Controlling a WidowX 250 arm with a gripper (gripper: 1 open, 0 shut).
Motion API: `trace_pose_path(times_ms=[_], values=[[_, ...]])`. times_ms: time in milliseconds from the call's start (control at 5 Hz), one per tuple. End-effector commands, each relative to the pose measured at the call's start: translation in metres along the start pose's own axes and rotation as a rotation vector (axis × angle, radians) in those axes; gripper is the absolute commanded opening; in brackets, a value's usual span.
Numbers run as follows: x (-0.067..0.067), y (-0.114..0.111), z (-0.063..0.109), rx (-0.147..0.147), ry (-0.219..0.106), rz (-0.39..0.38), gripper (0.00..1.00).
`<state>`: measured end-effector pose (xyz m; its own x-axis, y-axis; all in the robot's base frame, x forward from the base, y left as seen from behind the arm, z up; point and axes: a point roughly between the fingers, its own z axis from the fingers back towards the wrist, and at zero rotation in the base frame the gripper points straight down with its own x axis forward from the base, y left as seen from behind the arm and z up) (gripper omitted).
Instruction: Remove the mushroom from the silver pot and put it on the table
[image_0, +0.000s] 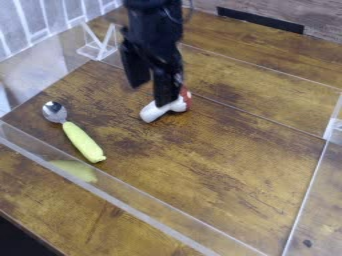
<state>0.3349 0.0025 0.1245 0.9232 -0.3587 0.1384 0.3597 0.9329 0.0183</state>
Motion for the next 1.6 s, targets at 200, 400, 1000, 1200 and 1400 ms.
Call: trace_pose_path(times_ms=[200,400,1000,1200,1400], values=[[-0.002,0.020,0.032,0.110,-0.133,-0.046,1.00],[0.002,0.027,0.034,0.119,-0.135,-0.013,1.00],[0.014,0.023,0.020,0.092,-0.140,-0.106,1.00],[0.015,0.033,0.023,0.098,-0.138,-0.086,0.00],[0.011,0.035,0.026,0.093,-0.142,-0.115,0.00]])
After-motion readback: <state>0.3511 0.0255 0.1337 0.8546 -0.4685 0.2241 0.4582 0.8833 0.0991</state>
